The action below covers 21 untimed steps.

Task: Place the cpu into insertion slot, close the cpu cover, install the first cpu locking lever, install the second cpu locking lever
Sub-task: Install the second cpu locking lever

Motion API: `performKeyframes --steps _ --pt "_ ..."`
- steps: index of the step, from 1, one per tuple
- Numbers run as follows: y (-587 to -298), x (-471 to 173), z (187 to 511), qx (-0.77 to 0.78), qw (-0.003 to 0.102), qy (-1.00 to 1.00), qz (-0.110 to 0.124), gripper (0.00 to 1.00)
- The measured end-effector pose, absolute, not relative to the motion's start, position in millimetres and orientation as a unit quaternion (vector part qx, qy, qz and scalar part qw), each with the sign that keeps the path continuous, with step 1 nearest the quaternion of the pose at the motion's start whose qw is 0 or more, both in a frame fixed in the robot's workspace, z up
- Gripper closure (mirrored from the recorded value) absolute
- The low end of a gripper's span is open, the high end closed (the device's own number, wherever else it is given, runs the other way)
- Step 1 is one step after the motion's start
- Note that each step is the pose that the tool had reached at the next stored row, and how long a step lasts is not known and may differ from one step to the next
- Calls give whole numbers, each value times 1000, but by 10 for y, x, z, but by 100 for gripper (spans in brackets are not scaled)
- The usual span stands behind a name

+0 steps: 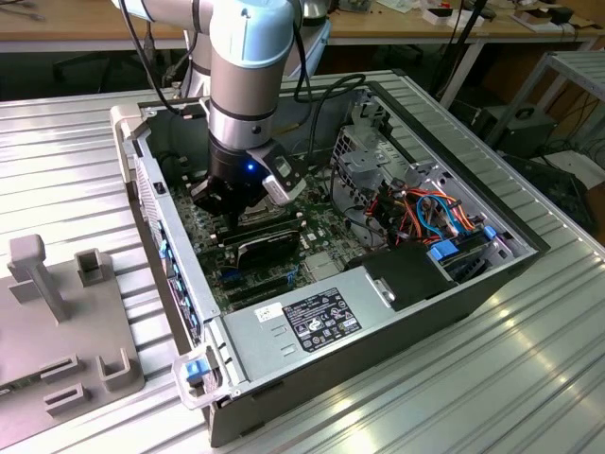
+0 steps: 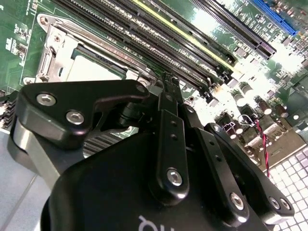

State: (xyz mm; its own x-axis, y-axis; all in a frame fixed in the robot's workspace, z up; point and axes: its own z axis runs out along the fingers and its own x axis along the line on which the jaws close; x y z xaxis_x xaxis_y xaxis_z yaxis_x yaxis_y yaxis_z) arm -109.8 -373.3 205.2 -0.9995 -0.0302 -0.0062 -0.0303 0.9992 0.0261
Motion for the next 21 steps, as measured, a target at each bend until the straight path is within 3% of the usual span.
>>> performKeyframes --steps 21 --pt "-3754 -1097 2006 -15 3 1000 16 89"
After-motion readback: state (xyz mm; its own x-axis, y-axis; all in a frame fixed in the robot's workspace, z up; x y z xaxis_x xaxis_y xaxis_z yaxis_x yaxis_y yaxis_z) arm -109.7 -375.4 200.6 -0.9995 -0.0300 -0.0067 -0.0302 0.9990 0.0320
